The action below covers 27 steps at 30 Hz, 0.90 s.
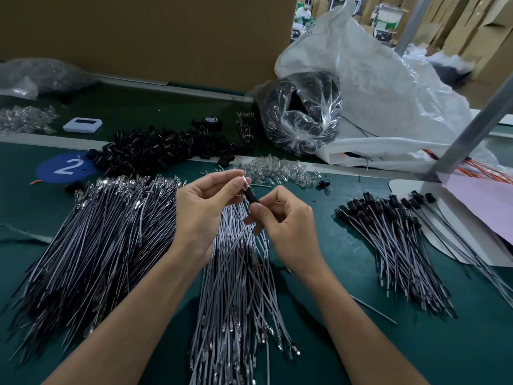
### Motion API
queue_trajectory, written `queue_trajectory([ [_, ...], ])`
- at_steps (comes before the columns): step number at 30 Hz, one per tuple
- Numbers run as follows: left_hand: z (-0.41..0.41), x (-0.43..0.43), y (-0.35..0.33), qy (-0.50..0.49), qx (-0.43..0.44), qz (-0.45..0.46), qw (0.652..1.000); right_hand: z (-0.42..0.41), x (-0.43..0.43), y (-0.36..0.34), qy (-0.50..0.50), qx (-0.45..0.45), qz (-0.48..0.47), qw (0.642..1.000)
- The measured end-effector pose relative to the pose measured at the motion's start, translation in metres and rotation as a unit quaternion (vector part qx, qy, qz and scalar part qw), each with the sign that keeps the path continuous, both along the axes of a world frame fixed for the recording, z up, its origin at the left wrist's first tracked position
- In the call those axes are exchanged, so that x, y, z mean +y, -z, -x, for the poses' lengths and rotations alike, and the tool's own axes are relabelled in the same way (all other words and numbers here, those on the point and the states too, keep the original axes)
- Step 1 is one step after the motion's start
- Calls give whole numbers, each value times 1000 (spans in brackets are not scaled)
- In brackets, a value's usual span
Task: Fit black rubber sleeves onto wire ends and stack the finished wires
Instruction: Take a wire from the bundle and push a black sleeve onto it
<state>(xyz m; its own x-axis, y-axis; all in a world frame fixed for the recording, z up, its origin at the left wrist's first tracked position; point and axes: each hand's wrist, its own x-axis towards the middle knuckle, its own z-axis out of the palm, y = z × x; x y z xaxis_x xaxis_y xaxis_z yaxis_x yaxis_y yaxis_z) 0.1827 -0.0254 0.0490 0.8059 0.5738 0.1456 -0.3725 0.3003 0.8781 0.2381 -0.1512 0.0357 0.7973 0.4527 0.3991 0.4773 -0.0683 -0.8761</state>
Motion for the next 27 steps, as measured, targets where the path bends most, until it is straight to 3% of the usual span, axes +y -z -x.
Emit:
queue_trajectory([
  [11, 2, 1, -2, 24, -13, 3, 1000, -3, -1, 2, -27, 24, -10, 999],
  [27, 3, -5, 3, -37, -50, -105, 993, 2, 0, 1, -53, 55, -44, 996],
])
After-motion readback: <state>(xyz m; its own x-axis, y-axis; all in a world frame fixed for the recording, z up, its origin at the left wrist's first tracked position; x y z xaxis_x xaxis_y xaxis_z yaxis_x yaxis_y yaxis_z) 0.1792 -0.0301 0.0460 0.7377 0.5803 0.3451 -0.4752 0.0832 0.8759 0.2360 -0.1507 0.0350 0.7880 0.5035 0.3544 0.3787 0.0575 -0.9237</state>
